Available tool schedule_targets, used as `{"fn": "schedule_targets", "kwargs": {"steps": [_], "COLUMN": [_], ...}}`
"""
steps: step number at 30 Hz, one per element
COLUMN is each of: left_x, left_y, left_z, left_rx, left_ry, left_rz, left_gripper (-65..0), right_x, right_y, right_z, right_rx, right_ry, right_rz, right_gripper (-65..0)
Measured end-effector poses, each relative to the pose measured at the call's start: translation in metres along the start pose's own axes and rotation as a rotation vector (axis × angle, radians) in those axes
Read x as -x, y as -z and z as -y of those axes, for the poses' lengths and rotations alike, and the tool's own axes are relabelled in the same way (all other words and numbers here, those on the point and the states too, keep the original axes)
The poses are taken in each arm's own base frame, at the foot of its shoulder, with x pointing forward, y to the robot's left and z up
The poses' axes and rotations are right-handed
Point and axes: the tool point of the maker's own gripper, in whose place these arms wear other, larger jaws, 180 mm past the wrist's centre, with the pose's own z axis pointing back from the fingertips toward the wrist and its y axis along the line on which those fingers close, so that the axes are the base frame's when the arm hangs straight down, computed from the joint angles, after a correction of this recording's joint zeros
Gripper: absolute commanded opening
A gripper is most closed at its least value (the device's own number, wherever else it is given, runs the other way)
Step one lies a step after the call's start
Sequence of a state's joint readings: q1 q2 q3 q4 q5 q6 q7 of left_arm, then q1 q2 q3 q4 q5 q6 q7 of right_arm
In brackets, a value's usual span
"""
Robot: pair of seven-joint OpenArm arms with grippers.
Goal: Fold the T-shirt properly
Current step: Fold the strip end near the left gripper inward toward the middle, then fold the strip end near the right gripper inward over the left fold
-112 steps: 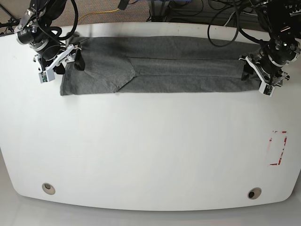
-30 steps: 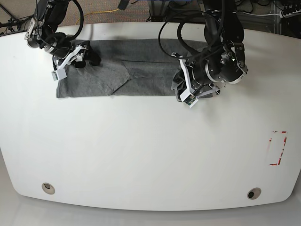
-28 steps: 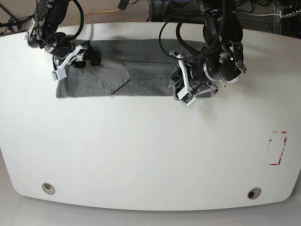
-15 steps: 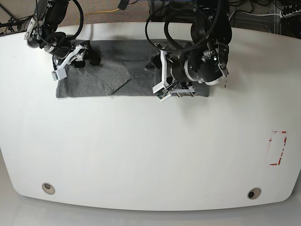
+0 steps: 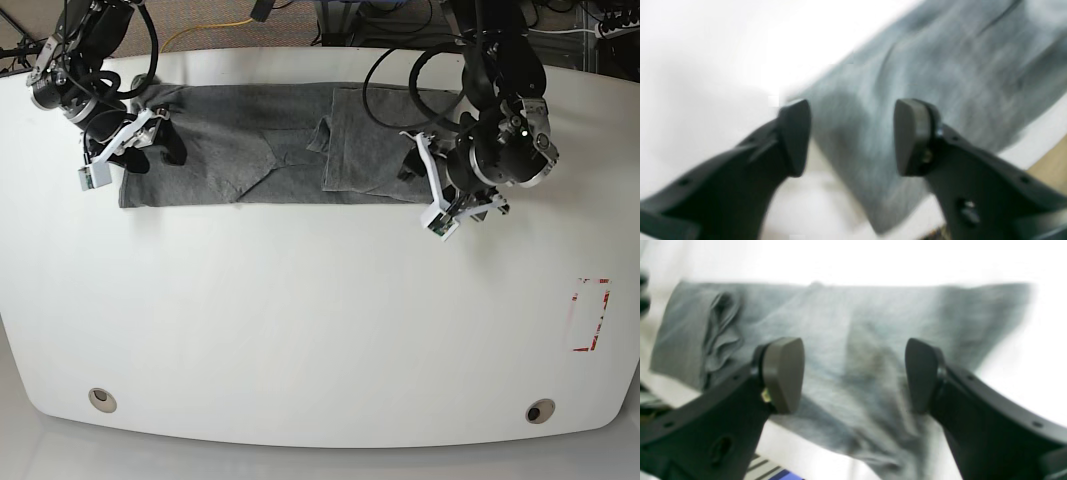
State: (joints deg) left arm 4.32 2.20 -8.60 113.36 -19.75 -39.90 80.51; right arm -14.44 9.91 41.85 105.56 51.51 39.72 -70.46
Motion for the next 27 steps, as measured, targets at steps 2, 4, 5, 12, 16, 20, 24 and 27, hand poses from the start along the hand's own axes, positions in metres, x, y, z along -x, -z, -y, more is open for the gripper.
{"fn": "schedule_targets", "kwargs": {"steps": [2,4,5,12,16,20,24,27], "left_x": [0.024,0.038,0.039,0.053,0.057,0.064,0.066,0.068], "left_y": [0.0,-0.001,0.0,0.001,0.0,-0.002,-0.002,-0.002], "left_z": [0.003,0.005,0.006,0.016,0.006,0.001,0.003,0.0], "left_rx": [0.008,0.015,0.018,0.042,0.018,0.004,0.009,0.002], "left_ry": [-0.003,-0.004,-0.006,-0.067,-0.095,-0.11,-0.118,-0.121], "left_rz": [-0.062,-0.086,-0.073,-0.017,-0.019,-0.031,-0.033,-0.037], "left_gripper": [-46.1,-50.4,-52.5,-54.7,-54.7,-54.7,-54.7,-54.7], "right_x": [-0.002,-0.002,-0.002,0.03,0.038,0.052,0.059,0.059], "right_y": [-0.01,-0.02,-0.023,-0.029,-0.026,-0.005,0.015,0.025], "right_z": [0.016,0.039,0.047,0.098,0.1,0.077,0.05,0.032], "right_rx": [0.044,0.091,0.107,0.144,0.134,0.069,-0.008,-0.044], "right_ry": [0.0,0.031,0.052,0.238,0.271,0.295,0.308,0.291], "right_rz": [-0.016,-0.015,-0.012,-0.066,-0.079,-0.102,-0.103,-0.111], "right_gripper": [-19.7,-19.7,-19.7,-19.7,-19.7,-20.0,-20.5,-20.6]}}
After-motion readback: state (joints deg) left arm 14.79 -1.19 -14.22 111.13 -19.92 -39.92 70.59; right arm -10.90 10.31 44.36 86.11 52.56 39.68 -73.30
